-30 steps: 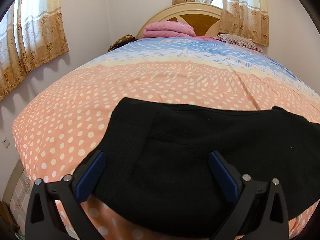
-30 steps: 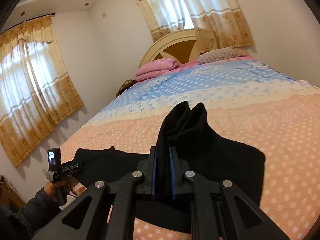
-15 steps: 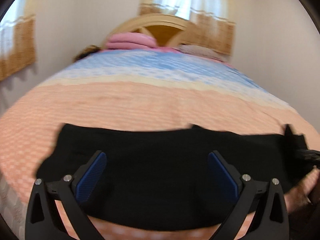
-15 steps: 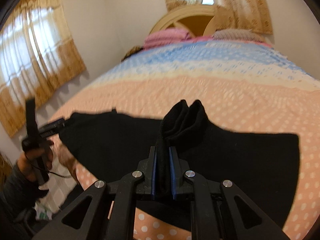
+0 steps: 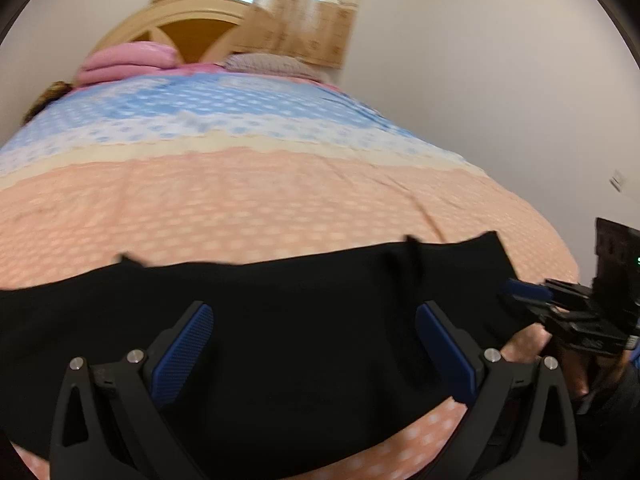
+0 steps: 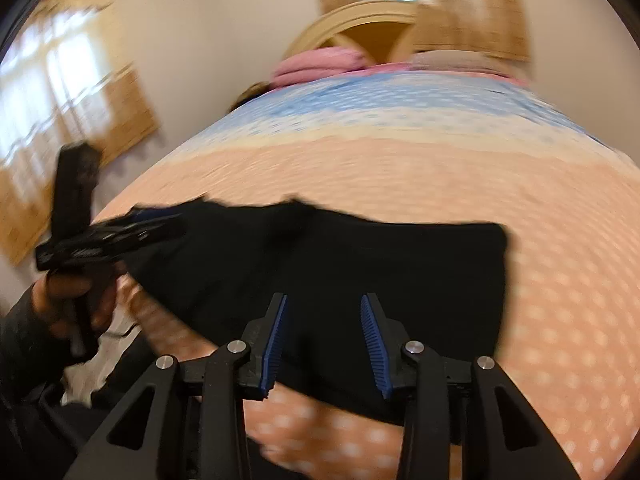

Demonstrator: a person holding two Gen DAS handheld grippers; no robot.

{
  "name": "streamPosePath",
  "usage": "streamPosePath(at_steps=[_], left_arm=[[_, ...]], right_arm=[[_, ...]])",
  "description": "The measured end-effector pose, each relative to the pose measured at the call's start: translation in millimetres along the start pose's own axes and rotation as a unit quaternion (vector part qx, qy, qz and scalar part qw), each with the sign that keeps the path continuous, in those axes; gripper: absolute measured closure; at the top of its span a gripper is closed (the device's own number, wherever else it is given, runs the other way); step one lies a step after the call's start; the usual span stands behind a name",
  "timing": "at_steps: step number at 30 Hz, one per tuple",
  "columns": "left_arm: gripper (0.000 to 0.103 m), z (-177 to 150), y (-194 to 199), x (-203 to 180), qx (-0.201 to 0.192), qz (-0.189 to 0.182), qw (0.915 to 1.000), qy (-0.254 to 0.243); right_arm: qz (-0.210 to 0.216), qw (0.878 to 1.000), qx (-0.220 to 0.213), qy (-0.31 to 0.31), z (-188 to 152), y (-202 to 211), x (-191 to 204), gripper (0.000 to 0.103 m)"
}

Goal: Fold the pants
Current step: 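Lower the left gripper onto the folded pants edge and close it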

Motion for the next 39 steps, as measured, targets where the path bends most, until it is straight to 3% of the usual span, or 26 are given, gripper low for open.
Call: streamPosePath(at_steps=[3, 6, 9, 13, 16, 19, 21, 24, 31, 39], left_arm=[[0.001, 4, -25, -19, 0.023, -0.011, 0.9996, -0.013], [0.009, 5, -48, -28, 0.046, -0.017, 0.9987, -0.013], [0.009, 3, -64, -32, 0.059, -0.032, 0.9977, 0.008], [0.020, -2, -72, -45, 0.067, -0.022, 0.9974, -0.018], [0.036, -4, -74, -54, 0.069, -0.019, 0.9967, -0.039], [0.058, -4, -74, -55, 0.062, -0.021, 0.9972, -0.037], [0.079, -4, -72, -52, 0.055, -0.020, 0.9978, -0.032], [0.088, -5, -62, -46, 0.038, -0.036, 0.9985, -0.015], [0.092, -5, -44, -54, 0.012, -0.050, 0.9984, -0.024], [0.092, 4, -15, -42, -0.029, -0.020, 0.9991, -0.023]], right_arm=[[-0.012, 0.999, -0.003, -0.048, 1, -1, -23, 0.063], [-0.020, 0.999, -0.020, -0.047, 2, 2, -27, 0.063], [-0.028, 0.998, -0.034, -0.042, -2, 5, -26, 0.062], [-0.031, 0.998, -0.032, -0.047, -4, 2, -31, 0.061], [-0.034, 0.998, -0.031, -0.051, -4, -2, -31, 0.061], [-0.041, 0.997, -0.037, -0.047, -5, -3, -28, 0.060], [-0.044, 0.997, -0.042, -0.045, -5, -2, -27, 0.060], [-0.042, 0.997, -0.048, -0.047, -6, -2, -26, 0.060], [-0.048, 0.995, -0.073, -0.042, -7, 5, -22, 0.056], [-0.061, 0.993, -0.092, -0.030, -6, 13, -21, 0.055]])
Point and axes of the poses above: each gripper's, at about its wrist camera, not at the fingertips, and y roughly against the way its jaws point, x to its left, z to its top, the point moved 4 cm from there along -y, roughly the way its jaws point, and after that the axes turned 12 degrees about -z, right-handed, at the moved point
